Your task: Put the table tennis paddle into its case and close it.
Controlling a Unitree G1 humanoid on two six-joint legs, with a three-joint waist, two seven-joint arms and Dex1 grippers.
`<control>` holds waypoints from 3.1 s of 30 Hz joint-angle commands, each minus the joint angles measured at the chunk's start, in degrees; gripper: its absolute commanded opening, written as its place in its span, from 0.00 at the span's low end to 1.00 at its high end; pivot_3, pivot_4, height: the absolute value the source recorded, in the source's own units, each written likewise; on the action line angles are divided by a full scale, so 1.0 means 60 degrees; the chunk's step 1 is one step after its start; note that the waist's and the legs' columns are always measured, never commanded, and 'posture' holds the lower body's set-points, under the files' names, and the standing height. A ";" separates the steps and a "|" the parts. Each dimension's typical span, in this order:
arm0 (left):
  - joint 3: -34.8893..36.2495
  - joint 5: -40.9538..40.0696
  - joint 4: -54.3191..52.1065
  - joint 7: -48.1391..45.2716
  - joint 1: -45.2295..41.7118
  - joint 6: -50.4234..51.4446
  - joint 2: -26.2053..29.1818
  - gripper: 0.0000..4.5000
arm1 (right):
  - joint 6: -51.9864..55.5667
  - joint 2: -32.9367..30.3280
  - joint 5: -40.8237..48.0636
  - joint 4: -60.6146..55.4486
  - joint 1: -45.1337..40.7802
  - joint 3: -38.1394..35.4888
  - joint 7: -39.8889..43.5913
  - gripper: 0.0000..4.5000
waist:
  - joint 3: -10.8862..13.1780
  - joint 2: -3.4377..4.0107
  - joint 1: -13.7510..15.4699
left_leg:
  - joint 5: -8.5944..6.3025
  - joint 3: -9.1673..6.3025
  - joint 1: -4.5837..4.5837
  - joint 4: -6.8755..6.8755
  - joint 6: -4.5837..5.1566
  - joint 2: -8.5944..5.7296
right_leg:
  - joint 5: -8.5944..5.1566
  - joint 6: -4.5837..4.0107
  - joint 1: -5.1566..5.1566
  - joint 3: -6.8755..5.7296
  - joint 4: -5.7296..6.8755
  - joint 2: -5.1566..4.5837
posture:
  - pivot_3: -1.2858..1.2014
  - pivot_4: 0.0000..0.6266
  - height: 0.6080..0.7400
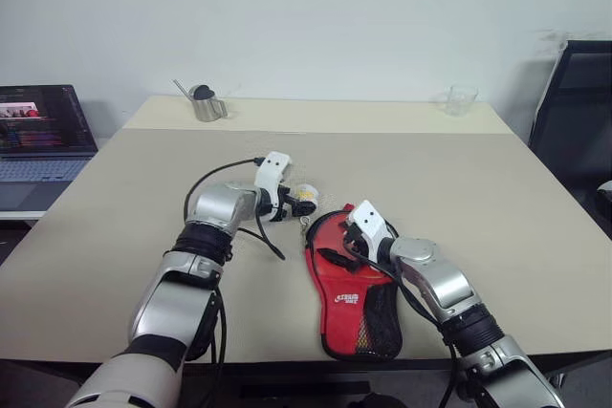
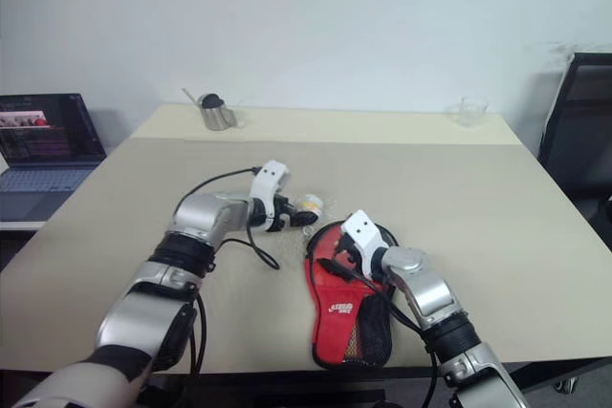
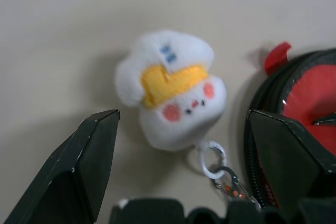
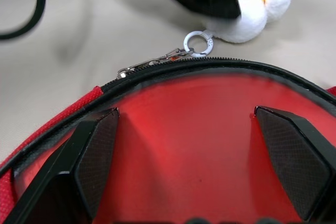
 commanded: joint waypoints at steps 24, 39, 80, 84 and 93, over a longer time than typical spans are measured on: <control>0.0480 0.1195 0.2641 0.0247 -0.0900 -0.2206 -0.0973 0.05 | 0.0541 0.0026 -0.0328 -0.0108 0.0444 0.0445 0.0282 1.00 | -0.0005 0.0002 0.0044 | 0.0000 -0.0012 0.0004 -0.0001 -0.0001 -0.0004 | 0.0000 0.0001 0.0016 -0.0021 -0.0012 -0.0006 | 0.52 0.24 1.00; 0.0796 0.1960 0.5083 0.1435 -0.2792 -0.4334 -0.1889 0.00 | 0.1096 -0.0237 -0.0275 -0.0555 0.0648 0.0693 0.0787 1.00 | -0.0004 0.0001 0.0032 | -0.0001 -0.0014 -0.0003 -0.0007 -0.0001 -0.0007 | -0.0001 0.0003 0.0018 -0.0030 -0.0030 -0.0006 | 0.52 0.24 1.00; -0.1950 0.6304 0.6333 0.2817 -0.3334 -0.8511 -0.4986 0.00 | 0.2330 -0.0637 -0.0101 -0.2247 0.1047 0.0765 0.0839 1.00 | -0.0004 0.0003 0.0065 | -0.0009 -0.0015 -0.0023 -0.0024 -0.0011 -0.0019 | -0.0003 0.0005 0.0010 -0.0047 -0.0070 -0.0013 | 0.52 0.24 1.00; -0.2129 0.6518 0.6342 0.2912 -0.3292 -0.8642 -0.5161 0.00 | 0.2286 -0.0565 -0.0119 -0.2157 0.0991 0.0771 0.0807 1.00 | -0.0006 0.0005 0.0073 | -0.0009 -0.0016 -0.0023 -0.0025 -0.0011 -0.0020 | -0.0004 0.0005 0.0011 -0.0050 -0.0071 -0.0013 | 0.52 0.24 1.00; -0.1943 0.6481 0.6360 0.3243 -0.3308 -0.8359 -0.5271 0.00 | 0.2214 -0.0498 -0.0161 -0.2038 0.0956 0.0755 0.0753 1.00 | -0.0006 0.0006 0.0073 | -0.0009 -0.0019 -0.0023 -0.0025 -0.0011 -0.0023 | -0.0004 0.0006 0.0012 -0.0055 -0.0074 -0.0023 | 0.52 0.24 1.00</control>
